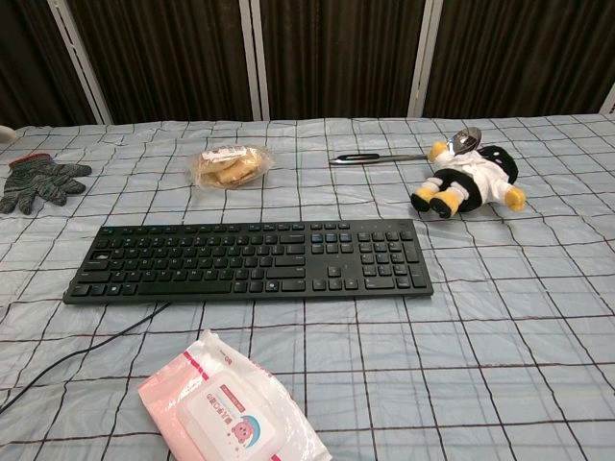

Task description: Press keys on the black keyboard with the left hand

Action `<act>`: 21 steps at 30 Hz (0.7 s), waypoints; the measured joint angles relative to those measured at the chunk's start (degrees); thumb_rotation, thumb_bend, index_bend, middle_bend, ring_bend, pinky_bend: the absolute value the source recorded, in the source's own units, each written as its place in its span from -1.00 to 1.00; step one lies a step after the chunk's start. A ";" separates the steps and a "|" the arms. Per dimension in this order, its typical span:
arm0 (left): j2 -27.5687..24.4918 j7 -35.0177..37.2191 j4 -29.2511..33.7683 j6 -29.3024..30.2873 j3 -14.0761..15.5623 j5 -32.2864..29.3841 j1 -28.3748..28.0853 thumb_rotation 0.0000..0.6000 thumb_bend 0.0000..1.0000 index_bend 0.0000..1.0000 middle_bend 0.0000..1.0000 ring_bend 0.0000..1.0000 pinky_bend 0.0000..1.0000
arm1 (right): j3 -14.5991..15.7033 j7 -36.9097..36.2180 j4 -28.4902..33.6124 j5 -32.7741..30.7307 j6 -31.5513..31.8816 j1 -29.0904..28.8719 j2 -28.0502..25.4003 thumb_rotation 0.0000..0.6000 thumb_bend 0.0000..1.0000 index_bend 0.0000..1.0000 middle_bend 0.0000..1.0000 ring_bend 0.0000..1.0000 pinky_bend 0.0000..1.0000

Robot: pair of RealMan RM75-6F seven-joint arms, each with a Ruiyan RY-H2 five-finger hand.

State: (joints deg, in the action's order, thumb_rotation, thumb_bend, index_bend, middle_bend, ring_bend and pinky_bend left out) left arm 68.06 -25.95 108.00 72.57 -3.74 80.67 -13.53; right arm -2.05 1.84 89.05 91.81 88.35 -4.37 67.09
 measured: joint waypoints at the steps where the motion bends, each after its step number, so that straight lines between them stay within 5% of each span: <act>1: 0.13 -1.10 0.75 -1.06 -0.32 -1.25 -0.71 1.00 0.69 -1.00 0.68 0.46 0.10 | 0.00 -0.09 0.02 -0.02 -0.05 -0.01 -0.03 1.00 -0.91 -0.74 -1.00 -1.00 -1.00; 11: 2.31 -18.02 6.65 -9.76 -4.42 -20.96 -10.71 1.00 0.83 -1.00 0.71 0.49 0.13 | -0.04 -1.12 0.16 0.00 -0.14 -0.08 -0.28 1.00 -0.91 -0.74 -1.00 -1.00 -1.00; 21: 8.13 -33.96 7.05 -9.56 -7.68 -45.16 -24.04 1.00 0.85 -1.00 0.72 0.49 0.14 | -0.07 -2.12 0.32 -0.02 -0.27 -0.15 -0.53 1.00 -0.91 -0.75 -1.00 -1.00 -1.00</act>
State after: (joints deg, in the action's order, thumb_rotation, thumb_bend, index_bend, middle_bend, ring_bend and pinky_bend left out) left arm 76.20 -59.91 115.06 63.01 -11.43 35.51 -37.57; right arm -2.11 -0.28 89.37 91.79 88.08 -4.52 66.56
